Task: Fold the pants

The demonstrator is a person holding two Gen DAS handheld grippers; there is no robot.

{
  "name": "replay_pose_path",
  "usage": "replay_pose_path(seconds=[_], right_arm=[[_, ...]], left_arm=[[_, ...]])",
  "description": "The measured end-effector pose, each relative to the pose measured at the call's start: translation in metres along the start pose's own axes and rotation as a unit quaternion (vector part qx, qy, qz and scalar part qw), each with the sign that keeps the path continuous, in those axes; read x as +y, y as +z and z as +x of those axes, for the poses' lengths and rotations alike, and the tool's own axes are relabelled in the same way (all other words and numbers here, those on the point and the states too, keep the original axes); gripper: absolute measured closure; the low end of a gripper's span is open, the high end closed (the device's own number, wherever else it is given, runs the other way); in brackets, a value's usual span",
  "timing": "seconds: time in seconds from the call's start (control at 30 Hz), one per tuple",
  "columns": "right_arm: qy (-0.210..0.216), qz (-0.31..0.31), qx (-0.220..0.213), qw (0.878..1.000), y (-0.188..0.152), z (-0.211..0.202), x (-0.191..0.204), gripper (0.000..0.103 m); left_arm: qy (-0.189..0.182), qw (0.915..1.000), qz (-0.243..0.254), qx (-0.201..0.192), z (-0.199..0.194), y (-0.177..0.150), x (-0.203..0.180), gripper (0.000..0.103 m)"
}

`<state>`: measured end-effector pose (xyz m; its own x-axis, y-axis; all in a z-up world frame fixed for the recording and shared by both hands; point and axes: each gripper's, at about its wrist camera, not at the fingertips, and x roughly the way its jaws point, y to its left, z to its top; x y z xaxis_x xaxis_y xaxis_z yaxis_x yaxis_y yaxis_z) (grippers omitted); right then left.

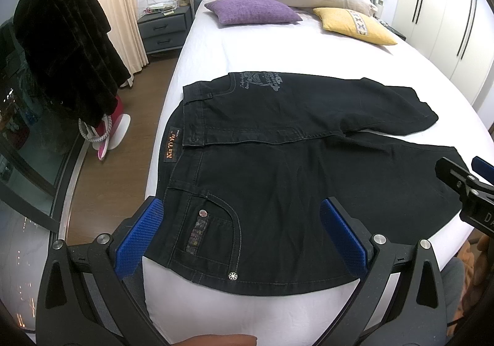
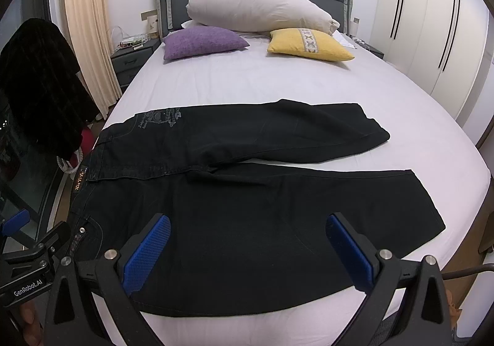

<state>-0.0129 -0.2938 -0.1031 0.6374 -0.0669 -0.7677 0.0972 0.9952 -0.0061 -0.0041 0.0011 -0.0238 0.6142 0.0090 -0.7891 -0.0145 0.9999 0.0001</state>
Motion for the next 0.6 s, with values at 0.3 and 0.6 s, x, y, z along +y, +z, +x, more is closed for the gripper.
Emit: replay_pose_path(seconds=[0.3,0.6], right_arm=[[-0.001,-0.001,0.002,1.000,-0.001,0.001,0.001,0.000],[0.032,-0.014,0.005,0.999,0.007,0.012,-0.006,0.000]], left_arm=[[-0.002,1.0000,0.001,0.002,0.000,0.001,0.000,0.000],[-0.076,0.9956,0.027,0.047,0.026,0.014,0.001,0.000]])
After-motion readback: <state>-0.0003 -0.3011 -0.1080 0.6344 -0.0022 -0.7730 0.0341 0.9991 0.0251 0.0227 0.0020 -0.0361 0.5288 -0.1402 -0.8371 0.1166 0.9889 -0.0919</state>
